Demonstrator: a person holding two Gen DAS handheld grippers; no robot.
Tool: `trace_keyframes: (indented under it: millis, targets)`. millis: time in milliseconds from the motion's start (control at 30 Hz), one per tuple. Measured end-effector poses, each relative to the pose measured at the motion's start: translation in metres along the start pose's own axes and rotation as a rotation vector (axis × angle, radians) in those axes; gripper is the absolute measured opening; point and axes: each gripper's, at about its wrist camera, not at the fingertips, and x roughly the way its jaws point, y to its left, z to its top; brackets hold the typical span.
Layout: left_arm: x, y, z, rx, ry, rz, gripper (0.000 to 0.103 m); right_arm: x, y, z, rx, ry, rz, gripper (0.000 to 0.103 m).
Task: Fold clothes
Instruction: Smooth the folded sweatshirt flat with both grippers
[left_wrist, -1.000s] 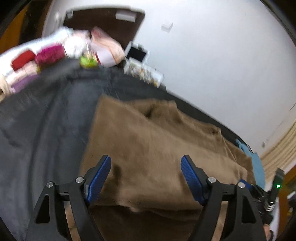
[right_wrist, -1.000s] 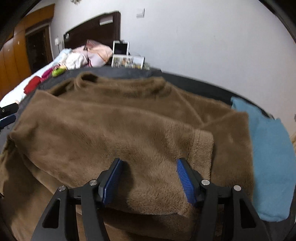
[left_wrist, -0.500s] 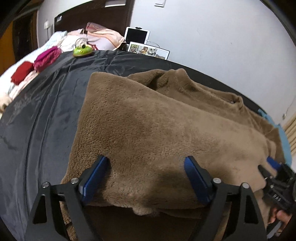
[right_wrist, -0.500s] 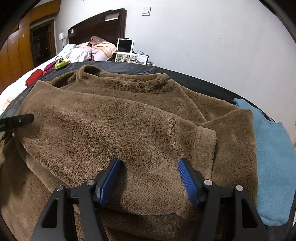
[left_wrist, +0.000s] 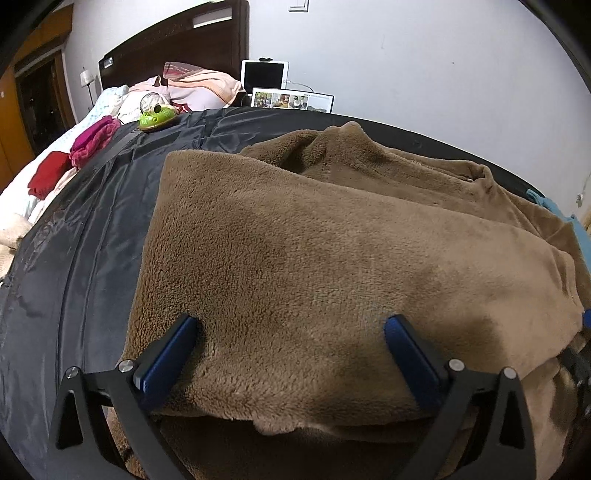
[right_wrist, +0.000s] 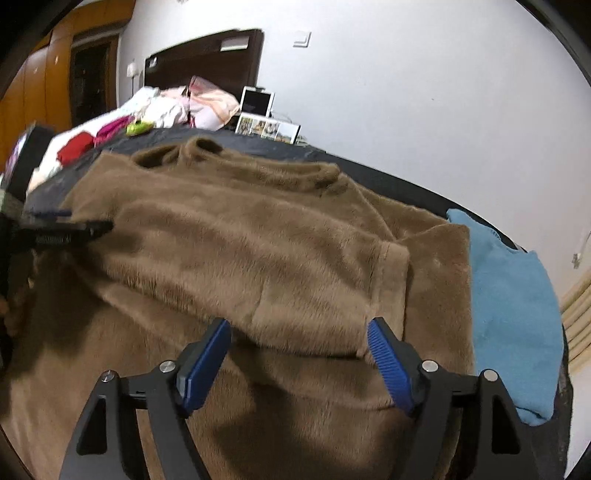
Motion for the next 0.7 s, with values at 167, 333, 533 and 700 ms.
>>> trace_keyframes:
  millis: [167, 333, 533, 700]
  targets:
    - [0.000, 0.000, 0.000, 0.000, -0.001, -0.002, 0.102, -0.001, 0.010, -0.011, -0.047, 0.021, -0.027, 0.082]
    - [0.000, 0.001, 0.000, -0.001, -0.001, -0.004, 0.102, 0.000, 0.018, -0.014, -0.068, 0.007, -0.079, 0.087]
    - [-0.006, 0.003, 0.000, 0.011, 0.018, -0.024, 0.102, -0.012, 0.009, -0.022, -0.029, -0.002, -0.036, 0.087]
    - [-0.032, 0.008, -0.010, 0.041, 0.014, -0.073, 0.102, -0.044, 0.006, -0.041, -0.048, -0.034, 0.001, 0.087]
